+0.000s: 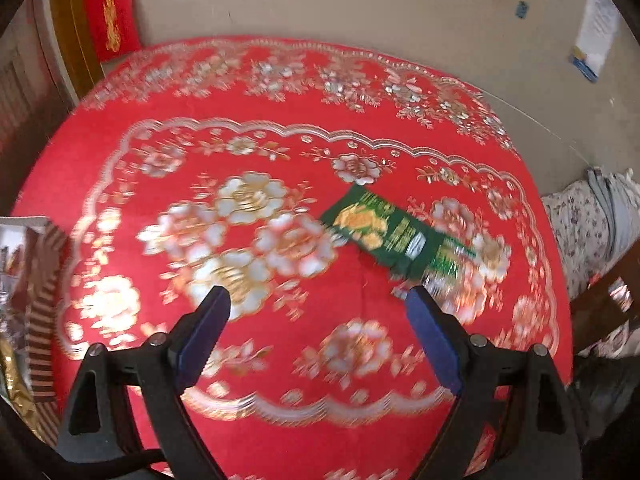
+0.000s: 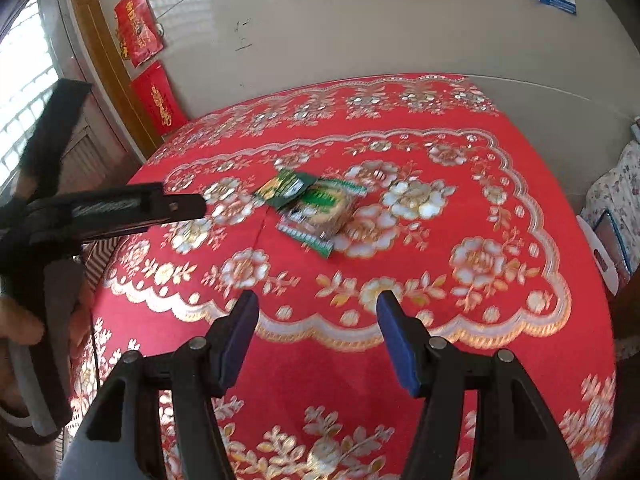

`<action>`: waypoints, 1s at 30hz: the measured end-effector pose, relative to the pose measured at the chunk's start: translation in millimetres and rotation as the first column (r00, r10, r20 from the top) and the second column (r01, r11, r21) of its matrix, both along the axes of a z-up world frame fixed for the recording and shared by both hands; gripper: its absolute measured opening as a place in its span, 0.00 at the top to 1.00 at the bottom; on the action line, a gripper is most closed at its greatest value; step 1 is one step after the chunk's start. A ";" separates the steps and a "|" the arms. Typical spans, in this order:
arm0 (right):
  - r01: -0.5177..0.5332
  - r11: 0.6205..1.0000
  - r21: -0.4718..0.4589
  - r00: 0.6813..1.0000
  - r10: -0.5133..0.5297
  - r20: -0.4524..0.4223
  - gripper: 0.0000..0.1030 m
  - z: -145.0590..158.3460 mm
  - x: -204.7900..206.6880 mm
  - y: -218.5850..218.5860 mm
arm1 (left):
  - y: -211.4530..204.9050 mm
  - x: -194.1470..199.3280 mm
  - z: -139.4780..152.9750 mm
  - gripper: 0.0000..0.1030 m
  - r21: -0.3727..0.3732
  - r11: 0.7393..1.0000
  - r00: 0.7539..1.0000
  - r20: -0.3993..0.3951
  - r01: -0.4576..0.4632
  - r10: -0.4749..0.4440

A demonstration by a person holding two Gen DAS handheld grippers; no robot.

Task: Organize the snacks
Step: 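Move both open tools back to the green cracker bag and cookie packet, then grasp the green cracker bag with the left tool while the right tool grasps the clear cookie packet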

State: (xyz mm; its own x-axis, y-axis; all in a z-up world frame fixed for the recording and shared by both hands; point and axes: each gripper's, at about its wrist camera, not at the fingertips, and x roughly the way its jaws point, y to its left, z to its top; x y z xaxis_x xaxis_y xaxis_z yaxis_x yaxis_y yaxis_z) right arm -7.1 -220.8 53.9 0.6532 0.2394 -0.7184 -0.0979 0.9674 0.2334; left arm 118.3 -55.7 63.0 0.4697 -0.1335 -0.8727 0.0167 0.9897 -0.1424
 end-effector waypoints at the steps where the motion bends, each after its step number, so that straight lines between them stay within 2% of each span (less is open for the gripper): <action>1: 0.001 1.000 0.001 1.000 -0.001 0.001 0.40 0.5 2.0 -2.2 | -4.1 10.2 -2.5 0.13 -0.015 1.000 1.000 -0.018 -0.025 0.025; 6: -0.013 0.999 0.037 1.000 0.013 0.004 0.40 -2.5 7.6 -14.5 | -21.1 42.8 -15.9 0.13 -0.096 0.991 0.991 -0.098 -0.098 0.088; 11: -0.012 0.998 0.061 1.000 0.013 -0.016 0.40 -11.2 13.3 -29.0 | -41.4 62.7 -27.9 0.13 -0.129 0.984 0.985 -0.133 -0.123 0.106; 15: -0.010 0.997 0.073 1.000 0.012 -0.021 0.40 -13.6 17.6 -37.6 | -50.6 74.9 -39.7 0.13 -0.091 0.987 0.981 -0.154 -0.133 0.118; 18: -0.008 0.996 0.088 1.000 0.010 -0.018 0.40 -13.4 18.7 -42.4 | -54.2 77.0 -41.5 0.13 -0.007 0.995 0.985 -0.146 -0.096 0.094; 24: -0.016 0.996 0.084 1.000 0.017 -0.009 0.40 -10.6 23.0 -42.6 | -21.1 66.8 -44.6 0.13 0.081 0.996 0.982 -0.182 -0.044 0.058; 30: -0.011 0.997 0.080 1.000 0.013 -0.017 0.38 -8.4 38.7 -27.7 | 27.0 51.5 -31.1 0.13 -0.008 0.992 0.980 -0.160 -0.122 0.119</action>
